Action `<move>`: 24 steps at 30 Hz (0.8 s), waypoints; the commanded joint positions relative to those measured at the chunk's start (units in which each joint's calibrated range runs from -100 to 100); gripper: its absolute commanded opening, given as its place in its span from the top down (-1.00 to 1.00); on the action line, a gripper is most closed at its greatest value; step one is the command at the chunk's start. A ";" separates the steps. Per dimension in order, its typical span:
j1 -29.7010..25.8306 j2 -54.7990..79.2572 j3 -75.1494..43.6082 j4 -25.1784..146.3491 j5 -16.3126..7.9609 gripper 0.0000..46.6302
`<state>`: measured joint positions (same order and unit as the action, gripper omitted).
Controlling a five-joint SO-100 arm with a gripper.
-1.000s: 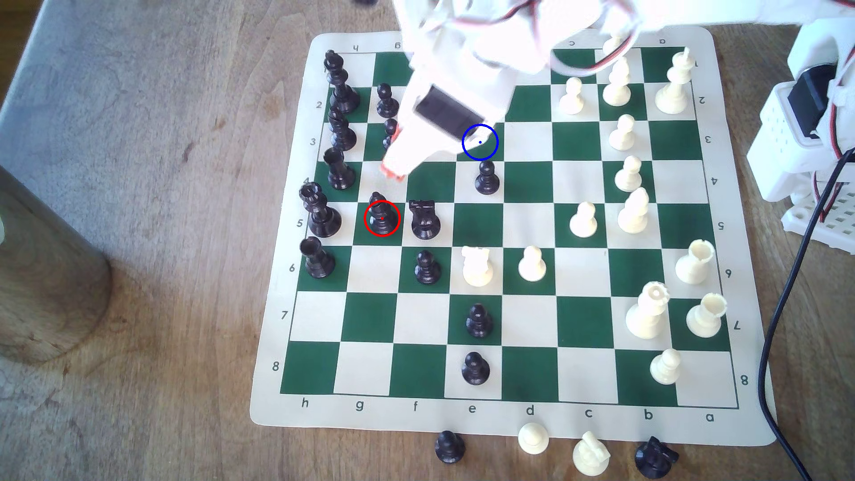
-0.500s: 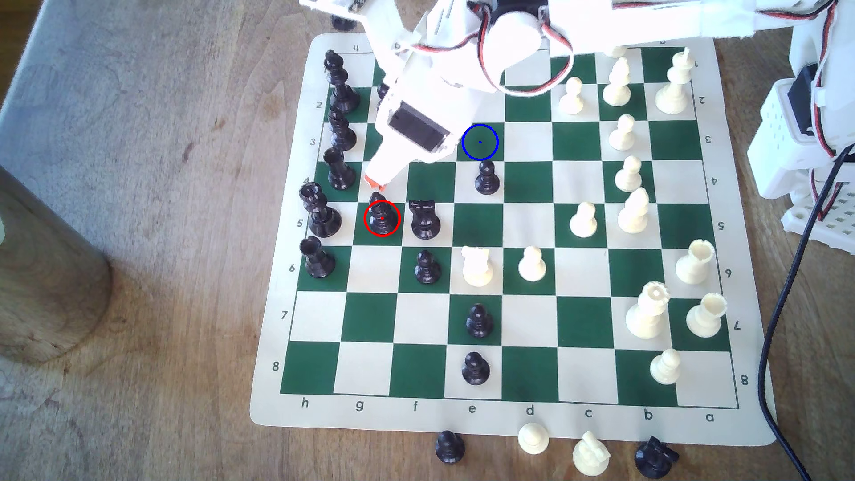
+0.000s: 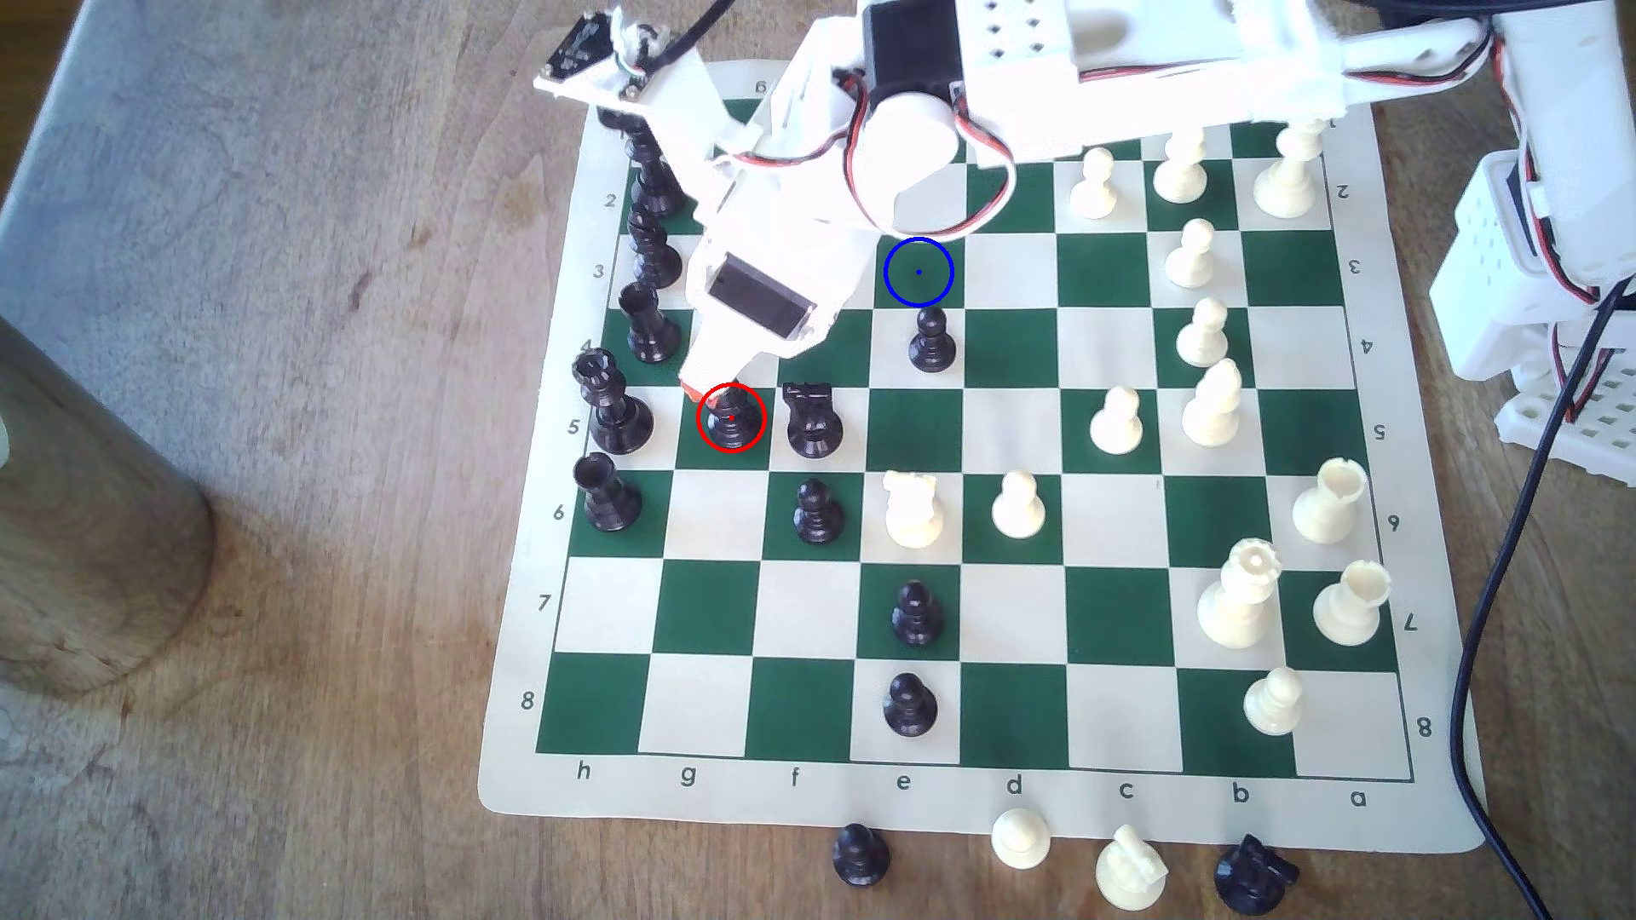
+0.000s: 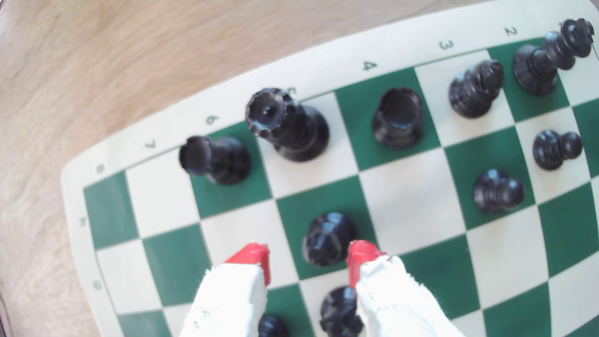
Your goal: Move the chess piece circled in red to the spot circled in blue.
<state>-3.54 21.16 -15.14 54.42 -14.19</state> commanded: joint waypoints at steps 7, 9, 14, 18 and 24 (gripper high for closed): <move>0.37 0.49 -6.17 -1.35 0.49 0.46; 0.14 0.83 -6.17 -1.35 0.49 0.46; -0.49 2.10 -6.44 -1.35 0.59 0.47; -0.57 2.53 -6.62 -1.19 0.54 0.49; -0.41 3.80 -7.89 -1.35 0.59 0.49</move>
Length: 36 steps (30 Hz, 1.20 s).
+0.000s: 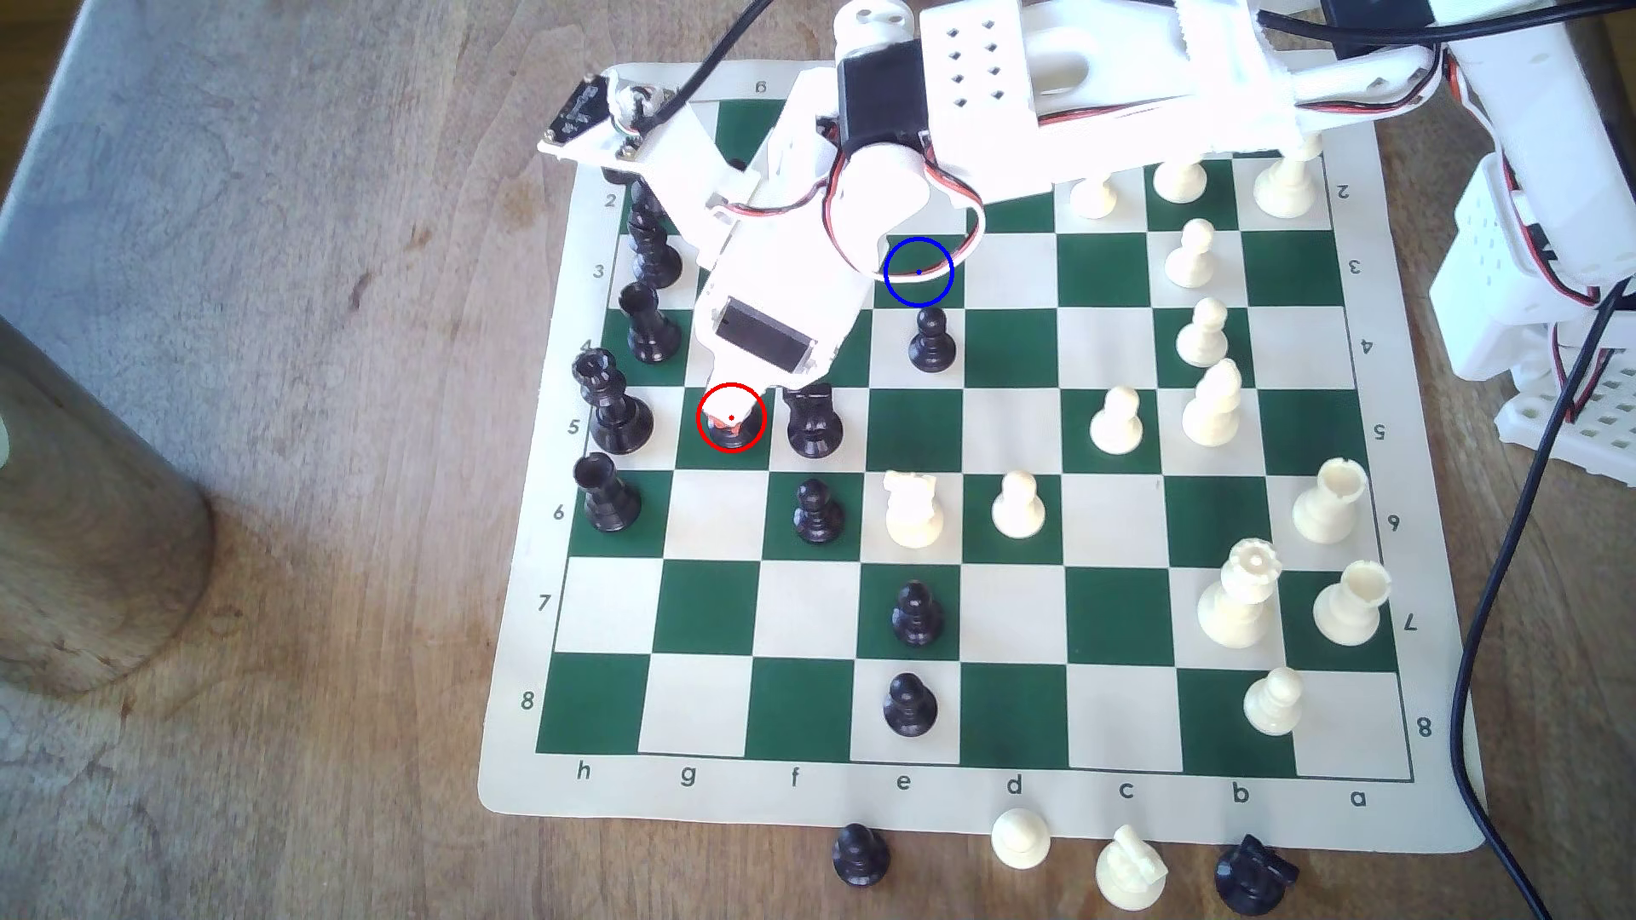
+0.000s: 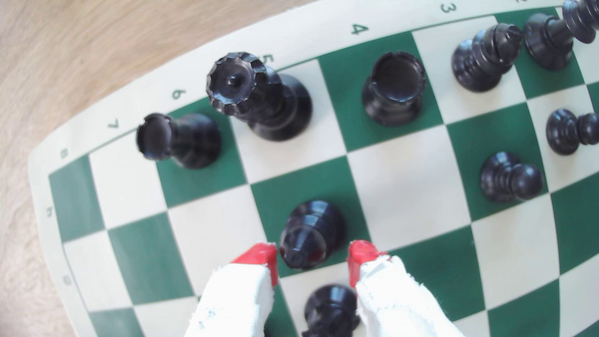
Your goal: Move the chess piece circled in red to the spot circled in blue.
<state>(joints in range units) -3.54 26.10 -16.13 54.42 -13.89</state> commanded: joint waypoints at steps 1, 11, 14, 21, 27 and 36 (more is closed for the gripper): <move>-0.41 -0.72 -7.35 -1.35 0.29 0.49; -1.04 1.06 -8.71 -1.19 0.54 0.61; -1.19 1.23 -8.71 -0.37 0.93 0.91; -0.80 0.81 -9.34 -0.20 1.03 0.99; 0.92 -2.33 -11.97 0.53 0.54 0.99; 6.16 -5.73 -27.75 15.68 0.83 0.99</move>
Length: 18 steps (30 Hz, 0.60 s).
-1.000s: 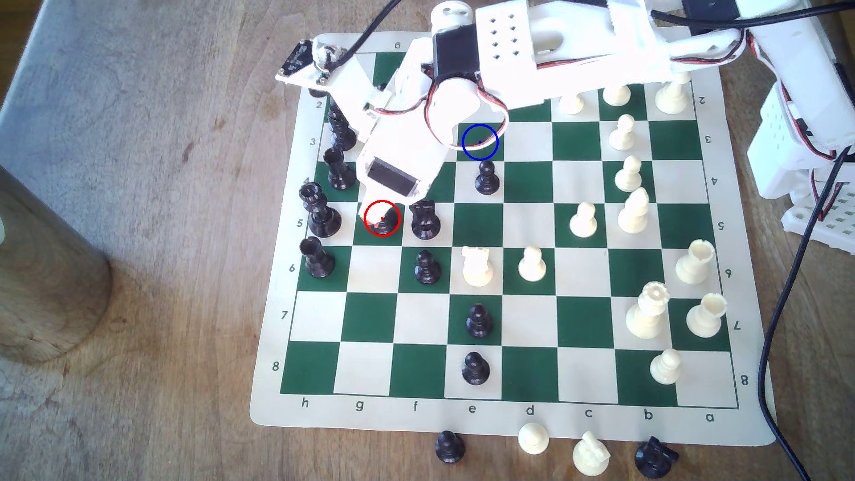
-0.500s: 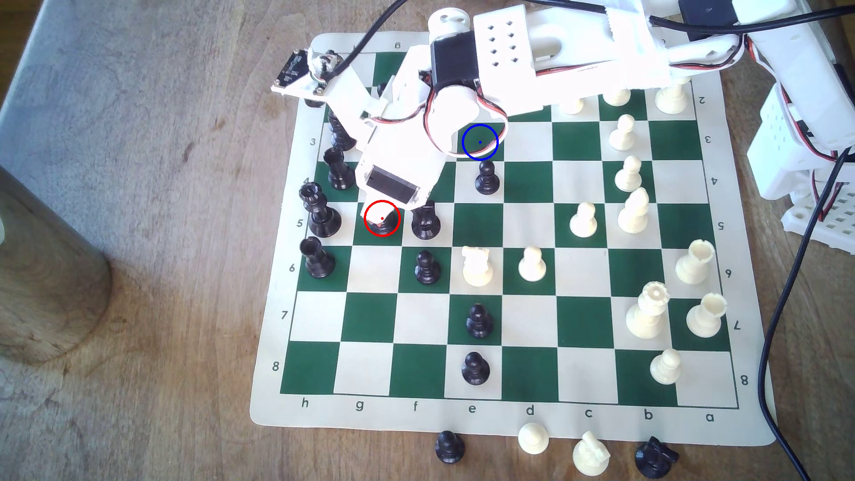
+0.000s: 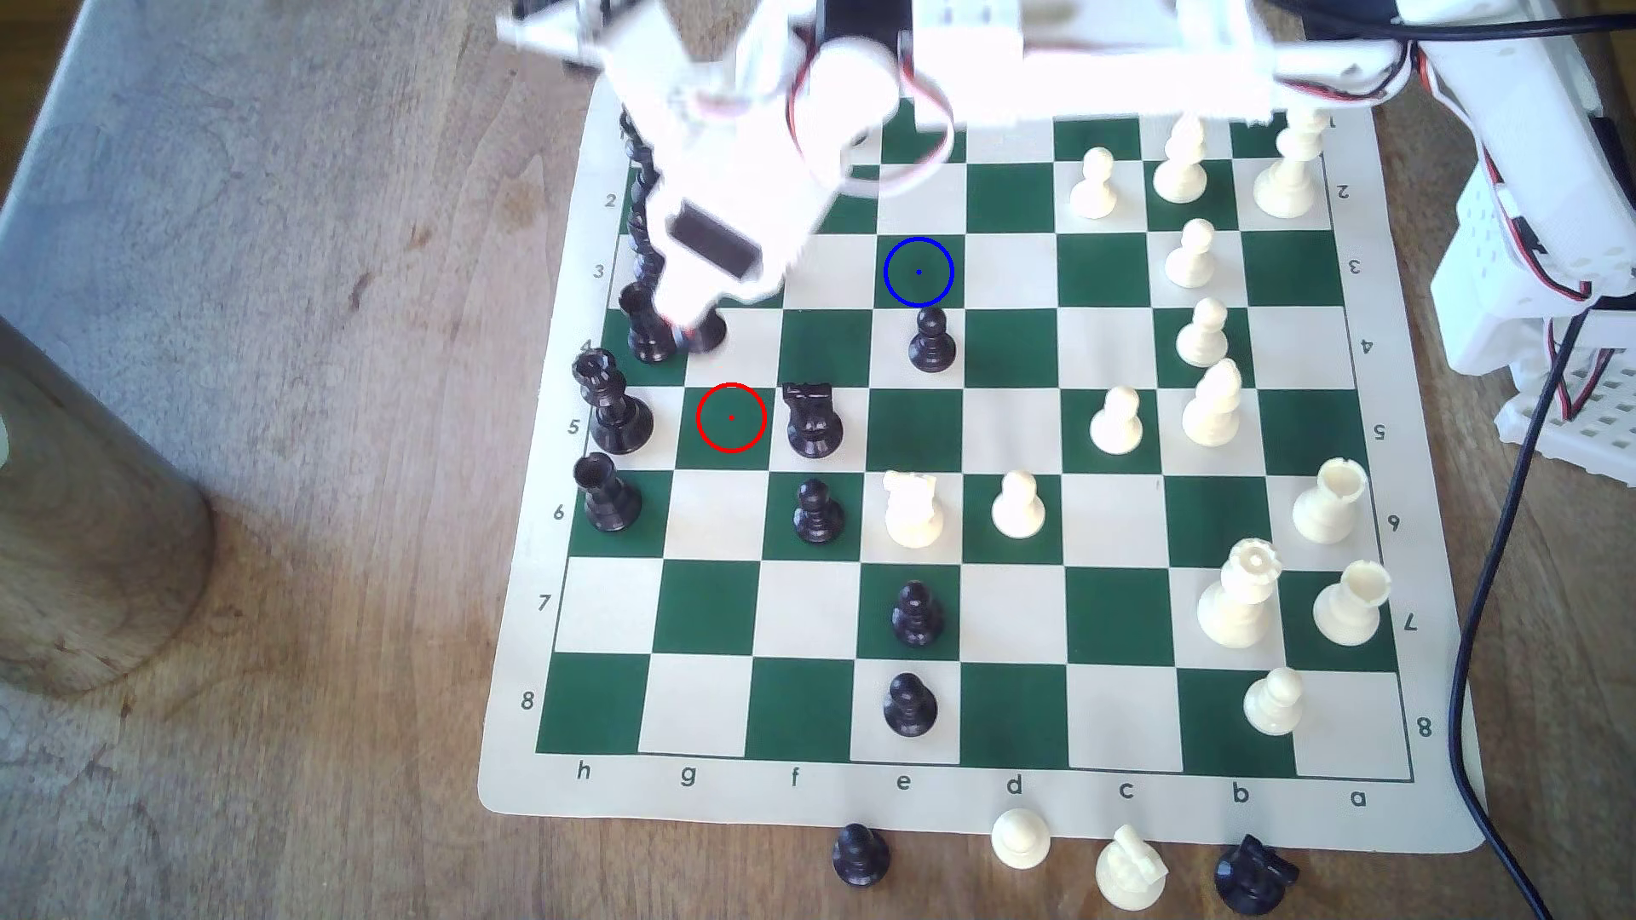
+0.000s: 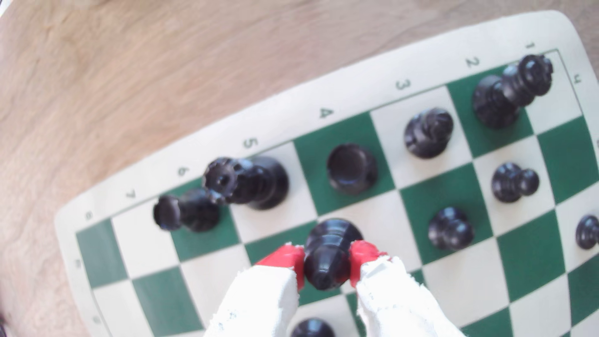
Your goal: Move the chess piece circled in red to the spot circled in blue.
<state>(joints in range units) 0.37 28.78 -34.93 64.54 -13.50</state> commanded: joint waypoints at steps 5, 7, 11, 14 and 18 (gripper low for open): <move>3.97 -12.65 -5.14 11.54 1.12 0.98; 4.13 -20.04 8.82 6.47 1.61 0.98; 4.13 -30.90 27.68 -0.33 2.00 0.98; 4.52 -36.00 35.38 -2.63 2.05 0.98; 5.85 -42.36 46.44 -7.54 2.59 0.98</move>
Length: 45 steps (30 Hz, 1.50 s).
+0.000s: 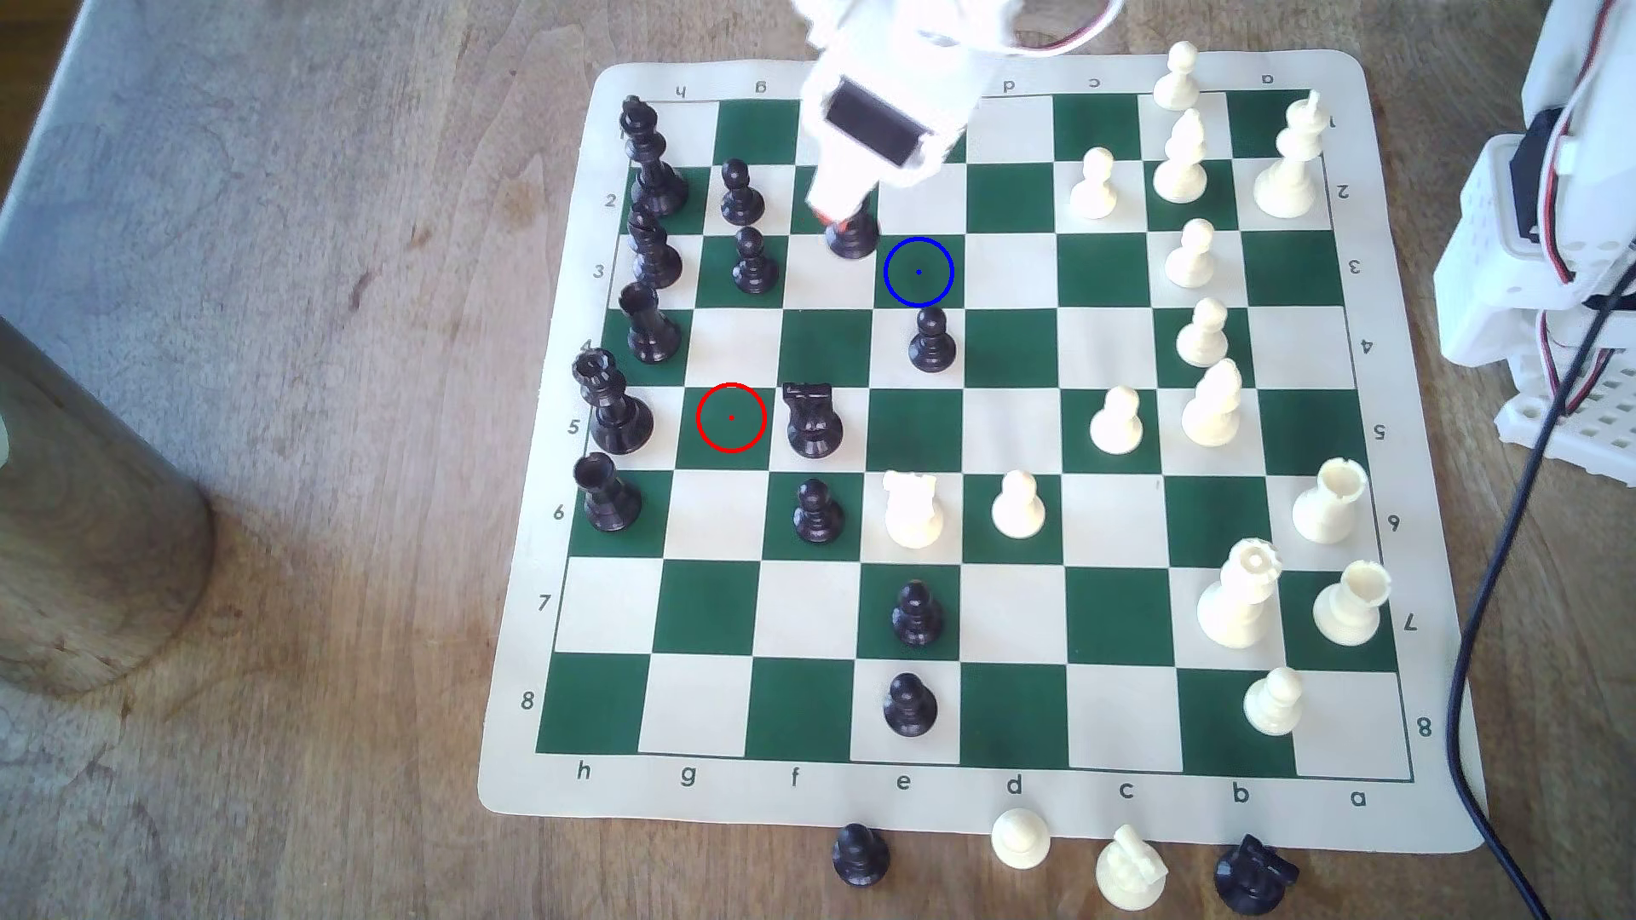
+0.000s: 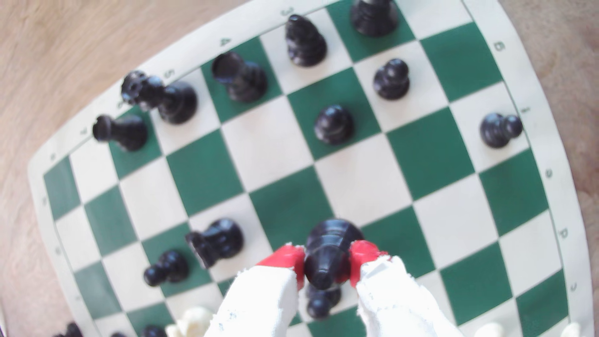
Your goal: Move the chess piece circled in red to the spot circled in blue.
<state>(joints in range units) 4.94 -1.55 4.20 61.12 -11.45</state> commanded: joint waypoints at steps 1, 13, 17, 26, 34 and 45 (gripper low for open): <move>2.22 -12.71 9.22 -4.44 0.68 0.98; 5.50 -11.69 22.36 -14.19 1.61 0.98; 5.11 -10.67 22.72 -15.58 1.56 0.98; 3.94 -6.68 23.09 -18.20 1.27 0.98; 4.41 -4.99 24.99 -20.41 1.61 0.98; 3.47 -3.03 24.99 -20.82 1.61 0.98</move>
<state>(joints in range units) 9.07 -4.40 29.96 41.27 -9.94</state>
